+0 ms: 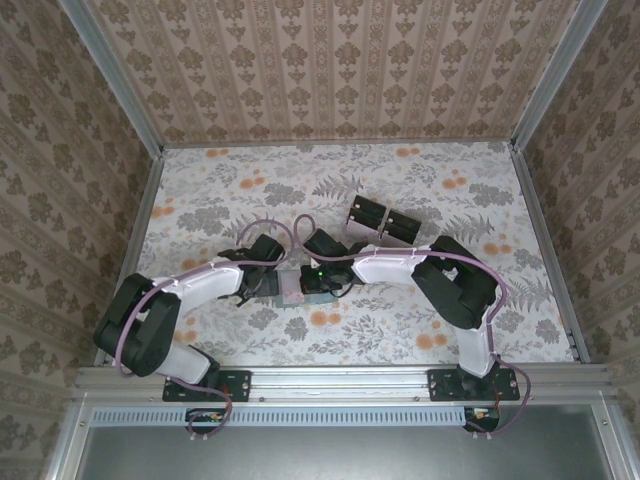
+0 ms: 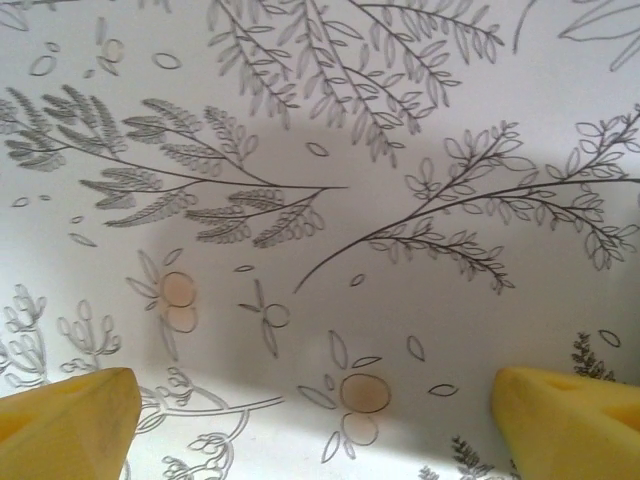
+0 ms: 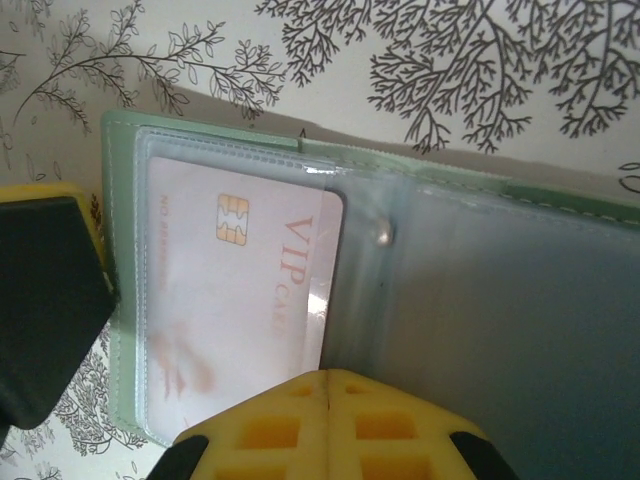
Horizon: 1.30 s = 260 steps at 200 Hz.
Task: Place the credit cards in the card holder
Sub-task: Insert the credit card into the card slot.
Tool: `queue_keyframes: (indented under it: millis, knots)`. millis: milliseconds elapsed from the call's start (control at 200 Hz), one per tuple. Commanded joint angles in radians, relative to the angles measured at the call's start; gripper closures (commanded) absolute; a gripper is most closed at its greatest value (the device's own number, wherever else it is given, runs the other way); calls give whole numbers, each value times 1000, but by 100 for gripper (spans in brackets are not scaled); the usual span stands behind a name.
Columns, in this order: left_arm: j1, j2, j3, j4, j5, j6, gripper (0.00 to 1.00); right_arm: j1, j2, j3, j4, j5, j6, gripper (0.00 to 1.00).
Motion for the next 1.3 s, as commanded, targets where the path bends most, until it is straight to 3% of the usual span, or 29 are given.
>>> queue_keyframes:
  millis: [0, 600, 1295]
  knots:
    - [13, -54, 19, -53, -22, 4, 0, 11, 2, 36, 9, -17, 11, 98]
    - [19, -63, 22, -56, -5, 12, 0, 12, -17, 34, -58, 55, -32, 97]
    - [-5, 67, 10, -37, -19, -21, 0, 16, 16, 72, -95, 61, -45, 97]
